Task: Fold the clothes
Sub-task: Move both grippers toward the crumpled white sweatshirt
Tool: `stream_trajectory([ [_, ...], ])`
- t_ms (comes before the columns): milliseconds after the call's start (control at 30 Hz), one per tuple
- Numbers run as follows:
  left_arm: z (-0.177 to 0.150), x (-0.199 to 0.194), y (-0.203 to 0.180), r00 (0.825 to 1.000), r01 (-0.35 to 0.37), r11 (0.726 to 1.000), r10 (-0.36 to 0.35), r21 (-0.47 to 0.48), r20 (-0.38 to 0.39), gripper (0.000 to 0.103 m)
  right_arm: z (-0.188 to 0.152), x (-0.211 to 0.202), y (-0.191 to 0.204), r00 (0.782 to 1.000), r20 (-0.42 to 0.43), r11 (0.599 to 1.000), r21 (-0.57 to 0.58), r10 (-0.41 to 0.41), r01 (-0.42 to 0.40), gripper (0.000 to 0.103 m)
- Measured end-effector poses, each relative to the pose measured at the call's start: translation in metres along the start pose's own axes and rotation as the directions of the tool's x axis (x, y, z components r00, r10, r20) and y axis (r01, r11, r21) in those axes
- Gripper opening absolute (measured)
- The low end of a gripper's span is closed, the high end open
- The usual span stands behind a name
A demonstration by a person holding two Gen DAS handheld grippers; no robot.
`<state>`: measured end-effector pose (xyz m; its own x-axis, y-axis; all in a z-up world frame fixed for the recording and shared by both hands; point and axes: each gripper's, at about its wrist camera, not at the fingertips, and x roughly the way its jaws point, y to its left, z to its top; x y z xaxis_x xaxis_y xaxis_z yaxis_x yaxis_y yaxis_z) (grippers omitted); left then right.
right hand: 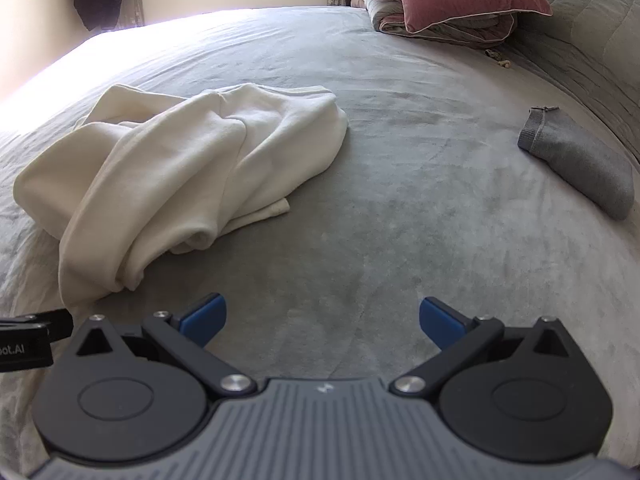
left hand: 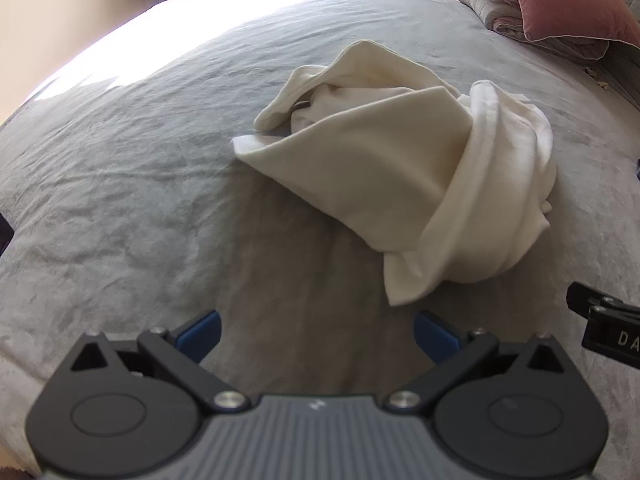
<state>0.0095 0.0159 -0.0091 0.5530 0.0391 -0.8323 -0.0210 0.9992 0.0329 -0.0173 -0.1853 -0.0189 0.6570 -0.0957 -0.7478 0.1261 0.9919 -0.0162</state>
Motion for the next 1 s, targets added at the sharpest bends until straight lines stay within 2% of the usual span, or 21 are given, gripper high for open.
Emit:
stream_trajectory([
  [233,0.001,0.009,0.000,0.997,0.011,1.000,-0.011,0.000,-0.073,0.103,0.000,0.003,0.000,1.000,-0.008,1.000,-0.002,-0.019,0.019,0.103],
  [433,0.002,0.011,0.001,0.998,-0.012,1.000,0.012,-0.001,-0.068,0.103,-0.002,0.015,-0.003,0.997,-0.076,1.000,0.004,-0.017,0.017,0.103],
  [600,0.002,0.014,0.003,1.000,-0.002,1.000,0.002,0.013,-0.027,0.103,-0.005,0.022,-0.005,0.995,-0.094,1.000,0.014,0.011,-0.010,0.103],
  [733,-0.002,0.024,0.005,0.999,0.002,1.000,-0.001,0.026,-0.036,0.103,-0.007,0.030,-0.007,0.993,-0.113,0.999,0.025,0.024,-0.021,0.103],
  [900,-0.008,0.027,0.012,0.999,0.037,0.999,-0.036,0.011,-0.010,0.103,-0.010,0.034,-0.008,0.994,-0.107,0.999,0.014,0.032,-0.031,0.103],
  [1000,-0.008,0.028,0.010,0.999,0.030,0.999,-0.030,0.026,-0.012,0.103,-0.012,0.034,-0.005,0.995,-0.098,1.000,-0.002,0.023,-0.023,0.103],
])
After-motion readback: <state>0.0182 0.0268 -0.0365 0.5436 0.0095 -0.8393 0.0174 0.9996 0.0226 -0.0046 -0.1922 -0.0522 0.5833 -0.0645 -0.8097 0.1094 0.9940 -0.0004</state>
